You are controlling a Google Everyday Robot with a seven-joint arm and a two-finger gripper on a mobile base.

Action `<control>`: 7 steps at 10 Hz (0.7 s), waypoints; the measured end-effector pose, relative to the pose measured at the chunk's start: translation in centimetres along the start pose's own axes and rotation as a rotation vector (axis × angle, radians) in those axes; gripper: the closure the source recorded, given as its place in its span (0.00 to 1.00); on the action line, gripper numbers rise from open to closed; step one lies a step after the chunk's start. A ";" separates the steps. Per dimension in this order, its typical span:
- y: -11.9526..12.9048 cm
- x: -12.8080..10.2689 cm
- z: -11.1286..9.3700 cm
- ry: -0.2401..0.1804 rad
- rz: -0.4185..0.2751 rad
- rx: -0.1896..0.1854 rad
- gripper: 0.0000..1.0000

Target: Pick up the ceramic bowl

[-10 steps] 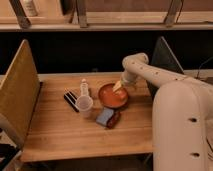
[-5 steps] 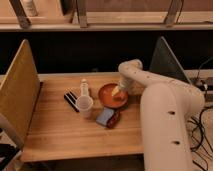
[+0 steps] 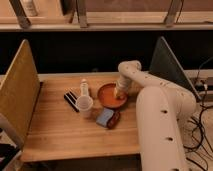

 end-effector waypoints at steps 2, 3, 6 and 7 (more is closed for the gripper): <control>0.0 -1.2 -1.8 -0.048 0.000 -0.024 0.96; -0.2 -1.5 -2.7 -0.073 0.004 -0.034 1.00; -0.2 -3.0 -6.6 -0.177 0.024 -0.101 1.00; -0.1 -3.4 -7.9 -0.210 0.025 -0.118 1.00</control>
